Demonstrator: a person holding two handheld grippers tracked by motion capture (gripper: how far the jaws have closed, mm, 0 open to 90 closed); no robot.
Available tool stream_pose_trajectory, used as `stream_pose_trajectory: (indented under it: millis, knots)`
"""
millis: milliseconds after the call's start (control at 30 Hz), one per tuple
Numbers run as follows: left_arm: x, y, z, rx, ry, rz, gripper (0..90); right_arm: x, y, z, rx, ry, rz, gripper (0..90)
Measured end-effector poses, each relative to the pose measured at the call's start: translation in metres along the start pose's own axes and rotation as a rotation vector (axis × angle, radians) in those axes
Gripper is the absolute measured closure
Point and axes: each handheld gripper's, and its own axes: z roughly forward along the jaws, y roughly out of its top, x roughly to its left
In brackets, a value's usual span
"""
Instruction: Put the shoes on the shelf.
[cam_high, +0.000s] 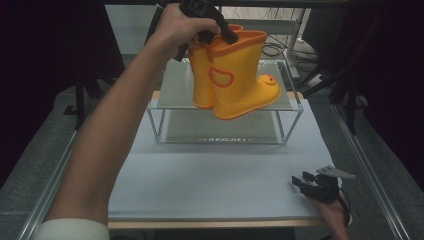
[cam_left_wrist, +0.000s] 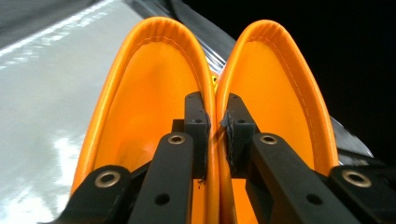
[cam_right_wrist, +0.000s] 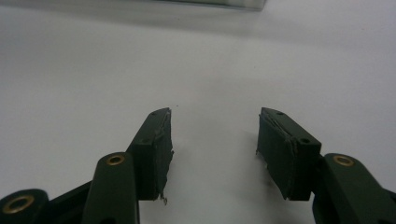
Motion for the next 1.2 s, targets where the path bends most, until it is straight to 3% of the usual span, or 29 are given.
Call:
stream_pose_trajectory:
  millis: [33, 67, 100, 167, 500, 900, 1200]
  knots:
    - [0.008, 0.005, 0.002, -0.009, 0.029, -0.028, 82.5, 0.0, 0.0, 0.0, -0.001, -0.001, 0.001, 44.5]
    - [0.008, 0.005, 0.002, -0.009, 0.029, -0.028, 82.6, 0.0, 0.0, 0.0, -0.001, -0.001, 0.001, 44.5]
    - [0.015, 0.009, 0.006, -0.007, 0.064, -0.048, 82.6, -0.001, 0.0, -0.001, -0.003, -0.002, 0.006, 44.5]
    - [0.021, 0.013, 0.011, -0.012, 0.093, -0.07, 82.6, -0.003, 0.0, -0.001, -0.005, -0.006, 0.008, 44.5]
    - [0.046, 0.019, 0.023, -0.053, 0.17, -0.163, 82.6, -0.004, -0.001, -0.002, -0.004, -0.007, 0.014, 44.5]
    - [0.075, 0.024, 0.036, -0.117, 0.313, -0.288, 82.6, -0.004, -0.001, -0.003, -0.007, -0.009, 0.008, 44.5]
    - [0.092, 0.019, 0.053, -0.119, 0.357, -0.326, 82.5, -0.003, -0.001, -0.002, -0.003, -0.005, 0.001, 44.5]
